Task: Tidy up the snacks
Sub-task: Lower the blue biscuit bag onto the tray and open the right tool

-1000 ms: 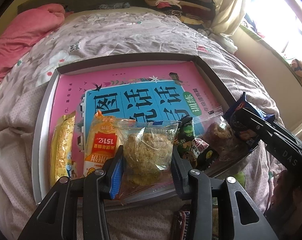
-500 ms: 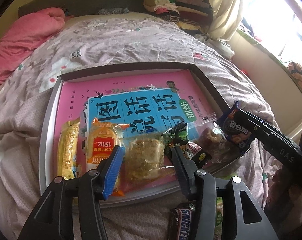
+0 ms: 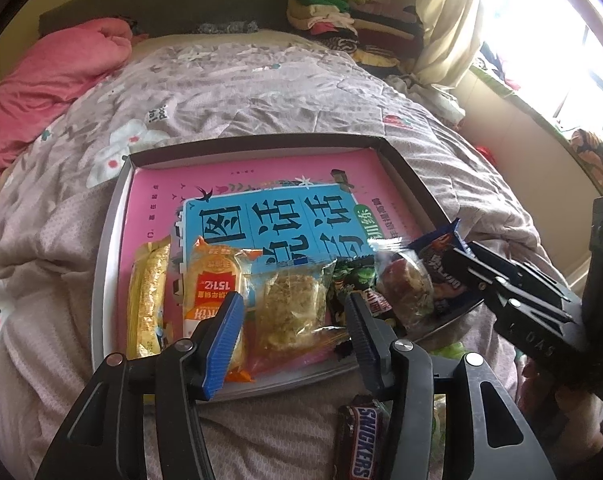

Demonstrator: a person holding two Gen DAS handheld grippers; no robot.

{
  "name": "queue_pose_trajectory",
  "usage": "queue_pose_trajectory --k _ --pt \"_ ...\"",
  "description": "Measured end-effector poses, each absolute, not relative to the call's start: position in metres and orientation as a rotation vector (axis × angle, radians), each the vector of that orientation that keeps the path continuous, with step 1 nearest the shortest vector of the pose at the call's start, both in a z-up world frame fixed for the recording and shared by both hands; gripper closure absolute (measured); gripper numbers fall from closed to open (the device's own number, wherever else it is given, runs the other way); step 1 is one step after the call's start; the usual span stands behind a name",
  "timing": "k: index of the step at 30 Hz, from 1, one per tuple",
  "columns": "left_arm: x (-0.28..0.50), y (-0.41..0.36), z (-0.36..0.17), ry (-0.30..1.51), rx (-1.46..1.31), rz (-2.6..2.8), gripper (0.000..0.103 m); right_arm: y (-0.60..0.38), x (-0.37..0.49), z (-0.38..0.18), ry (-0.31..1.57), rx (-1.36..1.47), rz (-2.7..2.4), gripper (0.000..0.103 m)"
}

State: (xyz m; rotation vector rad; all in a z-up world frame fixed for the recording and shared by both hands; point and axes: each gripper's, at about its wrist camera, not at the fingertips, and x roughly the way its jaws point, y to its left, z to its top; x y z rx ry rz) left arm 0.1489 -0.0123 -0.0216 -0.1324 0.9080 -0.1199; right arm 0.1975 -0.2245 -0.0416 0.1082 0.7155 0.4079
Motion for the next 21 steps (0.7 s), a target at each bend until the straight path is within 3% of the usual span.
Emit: queue_pose_trajectory --k 2,21 --pt "0.147 -0.012 -0.019 0.901 -0.133 -0.123 0.043 -0.222 0.196 -0.042 0.716 0.107 0.422 0.061" --pt "0.135 -0.014 -0.001 0.854 -0.088 -0.120 0.040 -0.226 0.187 -0.024 0.642 0.122 0.468 0.051"
